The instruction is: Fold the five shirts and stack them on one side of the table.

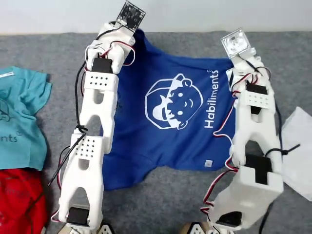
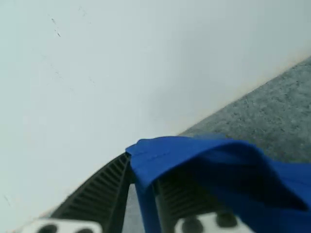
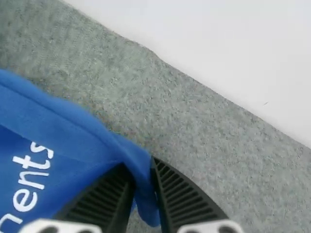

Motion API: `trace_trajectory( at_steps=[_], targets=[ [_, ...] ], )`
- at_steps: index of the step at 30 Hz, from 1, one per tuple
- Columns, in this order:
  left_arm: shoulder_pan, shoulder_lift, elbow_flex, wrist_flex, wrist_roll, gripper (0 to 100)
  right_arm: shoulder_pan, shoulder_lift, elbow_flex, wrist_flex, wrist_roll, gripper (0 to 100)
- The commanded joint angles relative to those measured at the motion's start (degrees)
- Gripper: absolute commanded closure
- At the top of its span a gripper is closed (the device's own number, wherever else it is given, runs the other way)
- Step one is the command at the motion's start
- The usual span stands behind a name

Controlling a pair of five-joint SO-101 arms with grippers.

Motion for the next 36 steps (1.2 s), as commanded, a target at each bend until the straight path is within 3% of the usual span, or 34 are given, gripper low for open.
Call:
trace_trajectory(
  at_steps=[1,5,11,15,24,36],
  targets=[
    [0.0,-1.05,-4.79,6.86,0.26,100,-0.48,-1.01,-4.75,3.82,0.7,98.8],
    [0.44,-1.05,-9.63,17.76,-0.53,100,-0.57,-1.54,-6.77,12.26,0.79,98.8],
    [3.34,-1.05,-18.24,40.88,-11.52,100,-2.07,-3.47,-7.47,27.3,4.13,98.8],
    [4.57,-1.76,-19.65,52.04,-16.53,100,-2.77,-5.85,-7.47,35.12,4.75,98.8],
    [3.96,-11.6,-6.37,53.1,-19.16,100,-3.21,-9.19,-7.47,51.21,4.75,98.8],
    [6.68,-43.69,39.52,53.01,-24.97,100,-3.03,-13.93,-7.47,67.56,4.75,98.8]
  ],
)
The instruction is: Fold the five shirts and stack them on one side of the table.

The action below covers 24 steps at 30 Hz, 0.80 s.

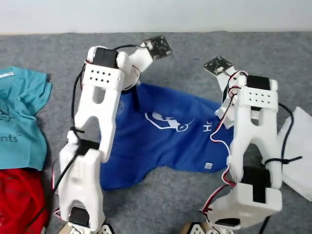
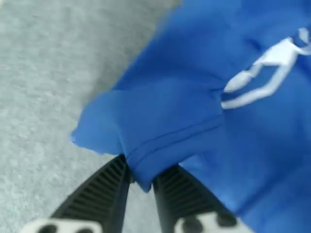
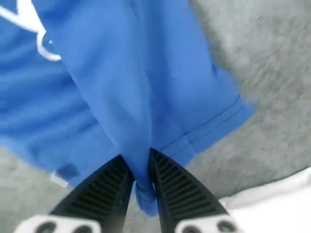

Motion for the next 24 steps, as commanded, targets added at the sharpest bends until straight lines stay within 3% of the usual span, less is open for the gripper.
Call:
trace_trajectory(
  at_steps=[1,11,20,24],
  targets=[
    [0.53,-13.01,12.26,1.58,-2.46,100,0.04,-4.18,-3.25,4.7,0.53,98.8],
    [0.62,-33.14,39.87,1.58,-3.96,100,0.22,-5.23,-3.08,15.16,0.97,98.8],
    [0.44,-46.51,54.29,1.67,-3.6,100,6.55,-6.55,-2.73,18.68,5.63,98.8],
    [0.62,-52.31,59.21,1.67,-2.73,100,5.76,-9.45,2.29,18.68,7.03,98.8]
  ],
)
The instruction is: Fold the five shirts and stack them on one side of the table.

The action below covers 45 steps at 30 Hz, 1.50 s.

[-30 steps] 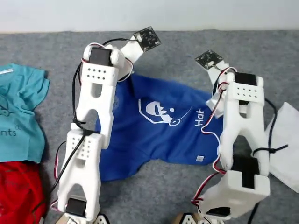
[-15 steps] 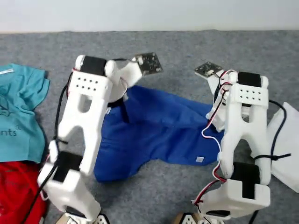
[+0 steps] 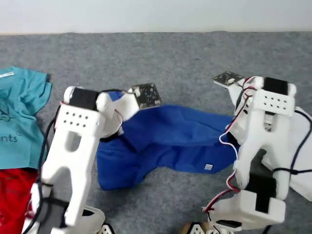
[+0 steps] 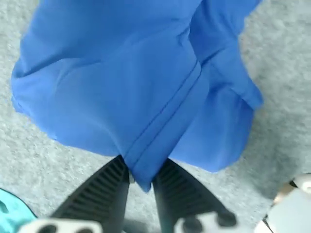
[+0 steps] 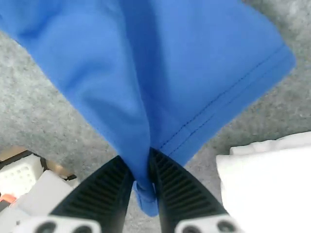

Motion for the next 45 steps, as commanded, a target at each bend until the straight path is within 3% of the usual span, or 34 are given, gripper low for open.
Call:
trace_trajectory(
  at_steps=[1,21,33,37,43,45],
  targets=[
    [0.44,-6.42,2.24,1.76,1.76,100,-0.66,-5.67,3.16,2.07,1.14,98.8],
    [0.44,-15.74,25.89,1.49,4.84,100,-1.63,-11.82,20.04,-6.29,0.88,98.8],
    [-0.97,-15.91,28.7,0.26,4.57,99,-0.22,-11.74,24.26,-10.86,0.97,98.8],
    [-0.97,-16.09,28.09,0.0,4.31,92,-0.4,-11.91,23.91,-10.42,1.05,97.8],
    [-0.88,-21.01,25.63,-1.41,4.48,83,-0.66,-12.26,23.91,-7.78,1.14,78.3],
    [-0.88,-21.8,25.36,-1.41,4.48,82,-0.66,-12.26,23.82,-6.81,1.23,77.0]
  ],
)
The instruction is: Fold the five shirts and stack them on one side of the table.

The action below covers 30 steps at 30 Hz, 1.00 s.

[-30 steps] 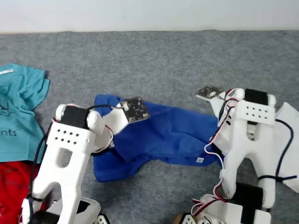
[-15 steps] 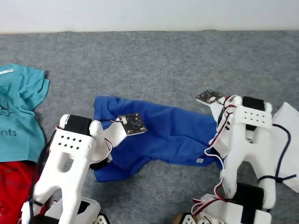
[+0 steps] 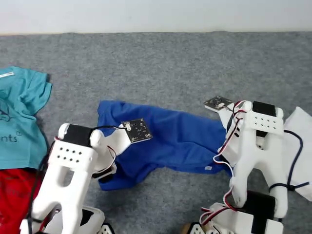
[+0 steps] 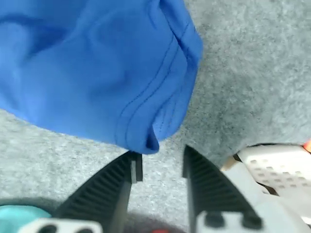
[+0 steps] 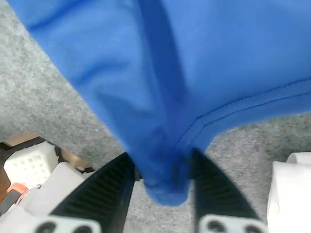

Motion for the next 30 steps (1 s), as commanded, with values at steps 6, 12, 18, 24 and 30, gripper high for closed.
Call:
trace_trajectory(
  at_steps=[6,12,18,24,30],
  targets=[
    [-0.44,-2.46,-2.95,-1.32,-0.26,81,0.22,-2.68,-0.79,2.15,0.7,77.0],
    [-6.33,-2.29,-14.11,-2.37,-2.81,82,0.22,-2.68,-10.9,8.92,0.62,77.1],
    [-9.76,-2.2,-19.21,-9.58,-2.64,82,0.13,-2.33,-19.43,10.42,0.35,77.1],
    [-9.32,-2.2,-9.45,-15.74,-2.64,93,-1.36,-2.07,-17.76,10.24,0.18,77.2],
    [-9.67,-2.2,1.1,-25.23,0.79,100,-1.98,-2.07,-13.63,5.58,-3.6,77.2]
  ],
)
